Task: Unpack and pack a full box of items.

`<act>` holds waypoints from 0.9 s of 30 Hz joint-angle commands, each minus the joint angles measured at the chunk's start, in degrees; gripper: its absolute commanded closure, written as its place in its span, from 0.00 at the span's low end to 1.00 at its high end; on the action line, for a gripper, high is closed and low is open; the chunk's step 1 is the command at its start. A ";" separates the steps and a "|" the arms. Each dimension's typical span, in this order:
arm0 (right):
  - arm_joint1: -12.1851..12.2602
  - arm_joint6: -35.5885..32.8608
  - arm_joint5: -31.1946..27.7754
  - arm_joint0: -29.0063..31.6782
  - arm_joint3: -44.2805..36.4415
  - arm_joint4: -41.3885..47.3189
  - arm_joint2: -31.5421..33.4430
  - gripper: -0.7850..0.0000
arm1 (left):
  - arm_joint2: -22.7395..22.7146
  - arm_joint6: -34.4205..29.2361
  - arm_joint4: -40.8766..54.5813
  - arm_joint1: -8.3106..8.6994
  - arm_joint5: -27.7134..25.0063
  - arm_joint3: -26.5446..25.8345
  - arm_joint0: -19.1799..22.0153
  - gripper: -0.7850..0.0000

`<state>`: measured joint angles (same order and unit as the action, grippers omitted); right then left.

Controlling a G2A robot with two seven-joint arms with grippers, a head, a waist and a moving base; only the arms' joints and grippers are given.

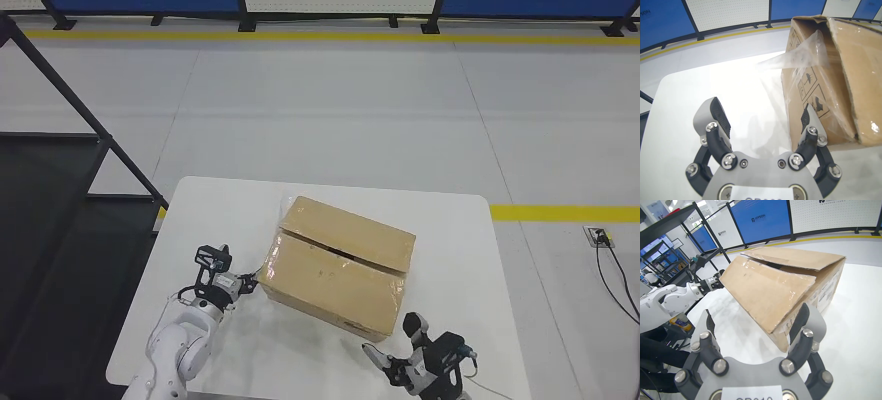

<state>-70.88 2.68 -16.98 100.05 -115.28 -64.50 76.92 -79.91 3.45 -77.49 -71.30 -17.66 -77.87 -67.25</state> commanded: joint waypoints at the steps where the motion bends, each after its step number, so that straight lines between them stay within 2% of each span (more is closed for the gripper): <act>1: 0.09 -0.07 -0.73 0.04 -0.04 0.35 0.46 0.00 | 0.23 0.34 -0.64 0.08 -0.70 -0.33 -0.39 0.00; 15: 0.48 -1.62 -2.34 -0.42 -1.12 1.35 1.88 0.00 | 1.49 0.93 -2.39 0.36 -2.09 -2.72 -2.64 0.00; 20: 0.83 -2.58 -6.48 -0.72 -1.06 1.87 2.54 0.00 | -0.24 0.18 1.70 0.01 5.22 -4.47 -3.18 0.00; 27: 0.91 -3.41 -6.35 -0.67 -1.56 1.44 2.84 0.00 | -0.24 0.18 1.70 0.01 5.22 -4.47 -3.18 0.00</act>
<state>-69.96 -0.74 -23.33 99.38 -116.85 -63.06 79.76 -80.15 3.64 -75.81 -71.29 -12.46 -82.34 -70.43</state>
